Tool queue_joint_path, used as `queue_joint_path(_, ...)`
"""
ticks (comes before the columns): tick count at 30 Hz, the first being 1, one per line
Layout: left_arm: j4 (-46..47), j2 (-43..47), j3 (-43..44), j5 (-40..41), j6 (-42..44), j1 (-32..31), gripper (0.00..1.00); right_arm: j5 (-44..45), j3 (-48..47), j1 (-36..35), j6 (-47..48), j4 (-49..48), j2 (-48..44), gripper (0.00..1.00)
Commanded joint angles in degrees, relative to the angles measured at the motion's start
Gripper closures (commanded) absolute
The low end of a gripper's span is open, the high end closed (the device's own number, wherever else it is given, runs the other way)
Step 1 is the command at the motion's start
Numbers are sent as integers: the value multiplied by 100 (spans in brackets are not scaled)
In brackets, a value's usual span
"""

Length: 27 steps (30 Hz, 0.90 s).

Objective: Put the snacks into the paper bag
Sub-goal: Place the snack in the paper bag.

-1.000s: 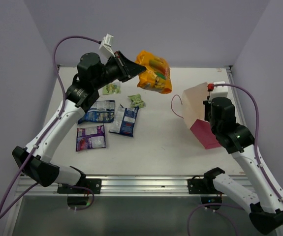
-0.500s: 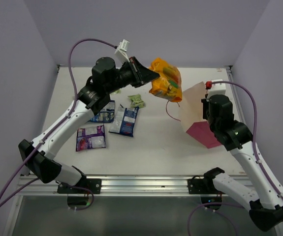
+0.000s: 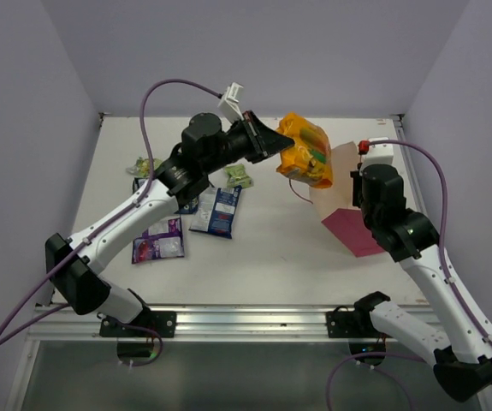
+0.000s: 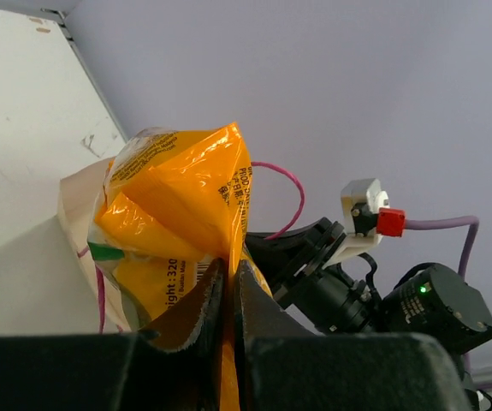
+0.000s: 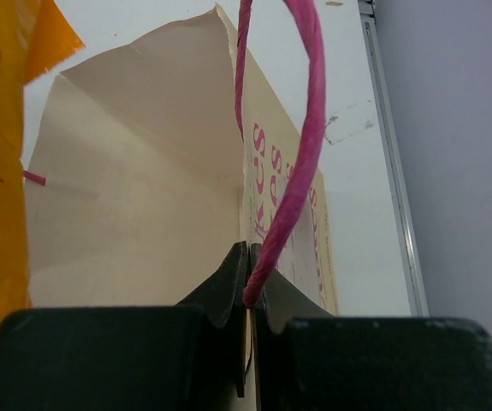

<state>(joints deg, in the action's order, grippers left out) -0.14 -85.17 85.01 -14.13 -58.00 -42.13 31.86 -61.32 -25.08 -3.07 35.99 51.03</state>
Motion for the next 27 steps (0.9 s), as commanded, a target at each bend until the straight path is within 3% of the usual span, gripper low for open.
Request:
queue_joint_path(1, 1086, 176, -256, 235, -335, -120, 100, 189, -231, -23, -176, -136, 48, 100)
queue_joint_path(27, 1579, -404, -1056, 262, -994, -718, 100, 400, 24, -32, -730, -250, -5, 100)
